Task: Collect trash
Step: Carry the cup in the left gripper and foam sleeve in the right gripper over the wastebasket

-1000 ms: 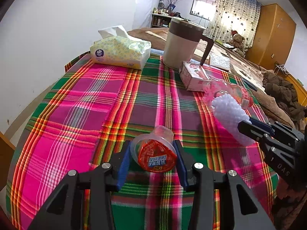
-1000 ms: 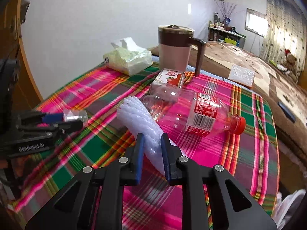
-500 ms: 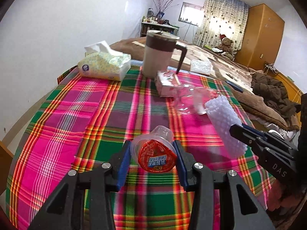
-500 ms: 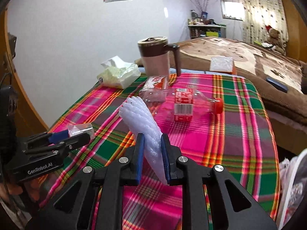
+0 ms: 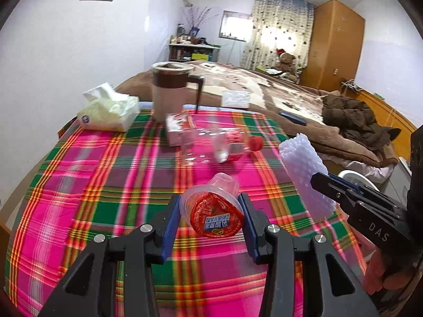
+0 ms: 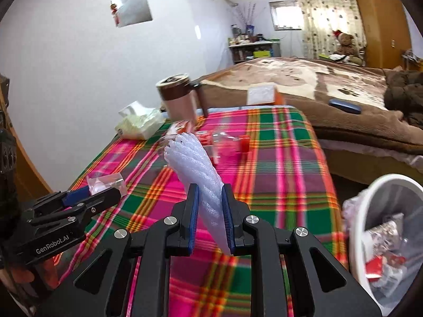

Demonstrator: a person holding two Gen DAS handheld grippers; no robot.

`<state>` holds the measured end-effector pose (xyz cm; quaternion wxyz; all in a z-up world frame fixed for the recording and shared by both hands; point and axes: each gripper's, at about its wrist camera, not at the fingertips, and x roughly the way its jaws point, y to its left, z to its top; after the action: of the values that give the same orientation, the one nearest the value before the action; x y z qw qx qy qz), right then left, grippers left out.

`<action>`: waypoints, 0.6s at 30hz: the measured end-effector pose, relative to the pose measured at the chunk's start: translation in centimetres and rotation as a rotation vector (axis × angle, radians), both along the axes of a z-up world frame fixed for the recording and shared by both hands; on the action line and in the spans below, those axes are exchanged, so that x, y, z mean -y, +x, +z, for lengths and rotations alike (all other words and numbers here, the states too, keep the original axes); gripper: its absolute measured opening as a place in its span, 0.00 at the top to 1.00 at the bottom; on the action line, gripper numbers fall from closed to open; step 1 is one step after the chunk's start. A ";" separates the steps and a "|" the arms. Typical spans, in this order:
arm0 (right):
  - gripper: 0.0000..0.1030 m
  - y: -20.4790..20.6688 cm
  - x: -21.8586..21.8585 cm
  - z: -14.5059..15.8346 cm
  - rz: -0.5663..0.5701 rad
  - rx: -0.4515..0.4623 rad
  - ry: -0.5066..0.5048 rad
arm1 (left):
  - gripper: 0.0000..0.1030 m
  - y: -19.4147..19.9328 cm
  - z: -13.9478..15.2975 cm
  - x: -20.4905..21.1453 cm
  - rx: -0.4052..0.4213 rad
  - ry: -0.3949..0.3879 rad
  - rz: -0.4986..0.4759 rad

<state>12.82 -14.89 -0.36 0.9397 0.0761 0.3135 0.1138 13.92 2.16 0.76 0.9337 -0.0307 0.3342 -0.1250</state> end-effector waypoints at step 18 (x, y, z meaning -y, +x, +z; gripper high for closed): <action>0.82 -3.5 8.3 0.7 -0.226 0.030 -0.003 | 0.56 -0.9 1.9 8.9 0.048 0.003 -0.171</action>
<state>9.30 -23.23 0.29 0.9512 0.1081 0.2890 0.0077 13.01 -6.69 2.65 0.9274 0.0026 0.3132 -0.2043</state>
